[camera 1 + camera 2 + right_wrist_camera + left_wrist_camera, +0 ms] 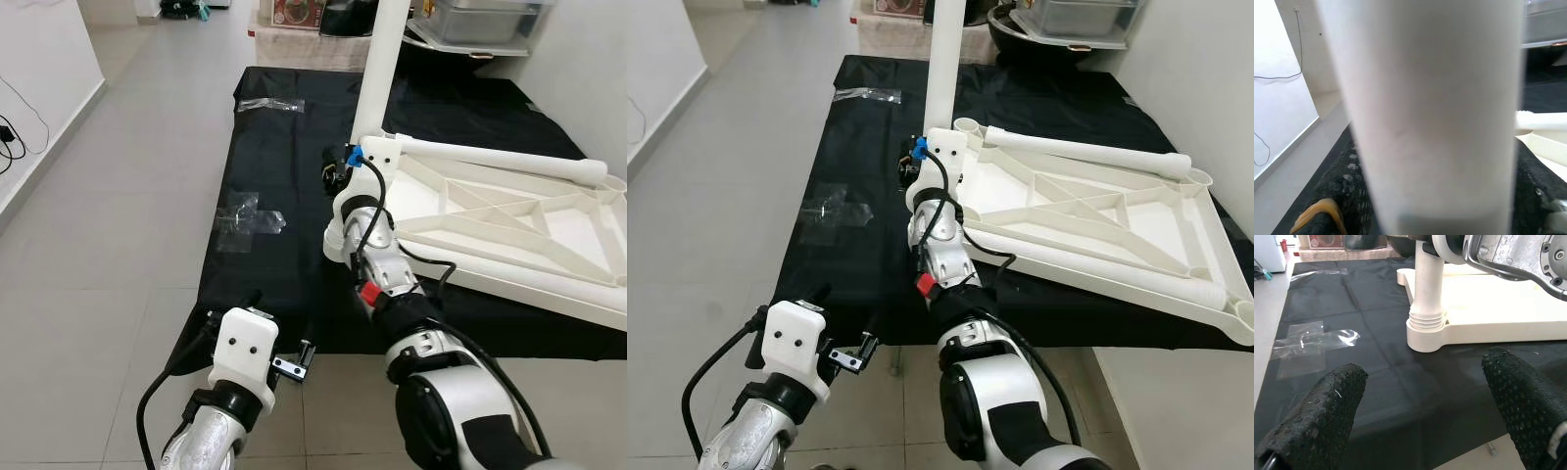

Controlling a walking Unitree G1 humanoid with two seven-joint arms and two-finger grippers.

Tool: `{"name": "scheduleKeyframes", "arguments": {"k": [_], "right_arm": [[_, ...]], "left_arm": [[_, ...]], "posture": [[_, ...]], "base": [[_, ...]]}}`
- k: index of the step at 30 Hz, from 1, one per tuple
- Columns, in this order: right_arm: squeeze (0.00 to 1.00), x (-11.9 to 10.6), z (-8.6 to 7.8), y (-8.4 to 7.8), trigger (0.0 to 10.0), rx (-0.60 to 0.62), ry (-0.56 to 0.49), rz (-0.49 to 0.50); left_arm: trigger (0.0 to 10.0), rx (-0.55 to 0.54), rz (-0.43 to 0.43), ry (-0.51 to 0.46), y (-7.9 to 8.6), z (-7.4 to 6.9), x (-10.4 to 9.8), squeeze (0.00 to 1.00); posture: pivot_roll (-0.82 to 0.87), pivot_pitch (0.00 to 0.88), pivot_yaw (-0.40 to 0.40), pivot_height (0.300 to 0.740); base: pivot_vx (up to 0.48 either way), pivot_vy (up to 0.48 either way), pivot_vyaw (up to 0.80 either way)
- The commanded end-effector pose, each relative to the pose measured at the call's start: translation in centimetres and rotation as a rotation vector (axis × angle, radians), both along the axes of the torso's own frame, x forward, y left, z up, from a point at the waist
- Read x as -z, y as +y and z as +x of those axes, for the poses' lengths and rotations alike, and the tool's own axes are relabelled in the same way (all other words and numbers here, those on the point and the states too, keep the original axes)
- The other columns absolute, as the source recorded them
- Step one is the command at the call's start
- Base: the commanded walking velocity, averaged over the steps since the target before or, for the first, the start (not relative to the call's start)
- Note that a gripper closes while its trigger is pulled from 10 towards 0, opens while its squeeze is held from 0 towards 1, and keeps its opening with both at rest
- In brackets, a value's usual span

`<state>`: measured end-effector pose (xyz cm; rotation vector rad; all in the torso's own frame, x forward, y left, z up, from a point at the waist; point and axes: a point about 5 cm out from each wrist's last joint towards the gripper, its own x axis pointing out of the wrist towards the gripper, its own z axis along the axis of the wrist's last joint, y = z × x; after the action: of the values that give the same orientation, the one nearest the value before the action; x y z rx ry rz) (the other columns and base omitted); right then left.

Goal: Building children table

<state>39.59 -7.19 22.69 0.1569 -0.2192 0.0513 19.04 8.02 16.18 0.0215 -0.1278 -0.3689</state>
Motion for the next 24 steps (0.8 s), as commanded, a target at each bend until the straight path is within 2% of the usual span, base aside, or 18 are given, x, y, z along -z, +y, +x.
{"name": "scheduleKeyframes", "arguments": {"k": [1,3,4,5,6,7,8,9,11,12,13,15,18,19,20,21,24], "right_arm": [[0.0,0.2,0.2,0.1,10.0,-0.129,-0.002,0.003],[0.0,0.2,0.2,0.1,10.0,-0.129,-0.002,0.003],[0.0,0.5,0.5,-0.4,10.0,-0.316,0.012,-0.043],[0.0,1.0,0.3,-0.4,10.0,-0.596,0.047,-0.082],[0.0,1.0,0.3,-0.4,10.0,-0.596,0.047,-0.082],[0.0,1.2,-0.2,-0.4,10.0,-0.817,0.073,-0.089],[0.0,1.2,-0.2,-0.4,10.0,-0.817,0.073,-0.089],[0.0,1.5,-0.7,-0.1,10.0,-1.001,0.098,-0.114],[0.0,1.5,-0.7,-0.1,10.0,-1.001,0.098,-0.114],[0.0,1.7,-1.2,0.3,10.0,-1.116,0.121,-0.122],[0.0,1.7,-1.2,0.3,10.0,-1.116,0.121,-0.122],[0.0,2.5,-1.9,1.9,10.0,-1.242,0.172,-0.231],[0.0,2.6,-2.1,2.7,10.0,-1.273,0.177,-0.279],[0.0,2.3,-2.0,3.0,1.5,-1.263,0.159,-0.259],[0.0,1.8,-1.8,3.3,0.0,-1.219,0.123,-0.258],[0.0,1.4,-1.4,3.4,0.0,-1.135,0.098,-0.257],[0.0,1.1,-1.1,3.5,0.0,-1.077,0.083,-0.256]], "left_arm": [[10.0,0.01,0.009,0.02,-0.2,-0.2,0.5,0.0],[10.0,0.01,0.009,0.02,-0.2,-0.2,0.5,0.0],[10.0,0.012,0.009,0.021,-0.2,-0.2,0.6,0.0],[10.0,0.013,0.01,0.022,-0.1,-0.2,0.6,0.0],[10.0,0.013,0.01,0.022,-0.1,-0.2,0.6,0.0],[10.0,0.014,0.012,0.024,-0.1,-0.1,0.6,0.0],[10.0,0.014,0.012,0.024,-0.1,-0.1,0.6,0.0],[10.0,0.014,0.013,0.025,-0.1,-0.1,0.6,0.0],[10.0,0.014,0.013,0.025,-0.1,-0.1,0.6,0.0],[10.0,0.013,0.014,0.025,-0.1,-0.1,0.6,0.0],[10.0,0.013,0.014,0.025,-0.1,-0.1,0.6,0.0],[10.0,0.009,0.015,0.025,-0.2,-0.1,0.6,0.0],[10.0,0.006,0.013,0.024,-0.2,-0.2,0.5,0.0],[10.0,0.005,0.012,0.025,-0.1,-0.2,0.5,0.0],[10.0,0.004,0.012,0.025,-0.1,-0.2,0.5,0.0],[10.0,0.004,0.011,0.025,-0.1,-0.2,0.5,0.0],[10.0,0.004,0.011,0.025,-0.1,-0.2,0.5,0.0]], "posture": [[0.1,0.084,-0.086,0.74],[0.1,0.084,-0.086,0.74],[0.1,0.082,-0.081,0.74],[0.1,0.083,-0.082,0.74],[0.1,0.083,-0.082,0.74],[0.11,0.085,-0.083,0.74],[0.11,0.085,-0.083,0.74],[0.12,0.089,-0.088,0.74],[0.12,0.089,-0.088,0.74],[0.12,0.09,-0.09,0.74],[0.12,0.09,-0.09,0.74],[0.13,0.098,-0.1,0.74],[0.13,0.102,-0.101,0.74],[0.13,0.104,-0.101,0.74],[0.13,0.106,-0.101,0.74],[0.13,0.106,-0.101,0.74],[0.13,0.106,-0.101,0.74]], "base": [[0.0,0.0,0.0],[0.0,0.0,0.0],[0.0,0.0,0.0],[0.0,0.0,0.0],[0.0,0.0,0.0],[0.0,0.0,0.0],[0.0,0.0,0.0],[0.0,0.0,0.0],[0.0,0.0,0.0],[0.0,0.0,0.0],[0.0,0.0,0.0],[0.0,0.0,0.0],[0.0,0.0,0.0],[0.0,0.0,0.0],[0.0,0.0,0.0],[0.0,0.0,0.0],[0.0,0.0,0.0]]}}
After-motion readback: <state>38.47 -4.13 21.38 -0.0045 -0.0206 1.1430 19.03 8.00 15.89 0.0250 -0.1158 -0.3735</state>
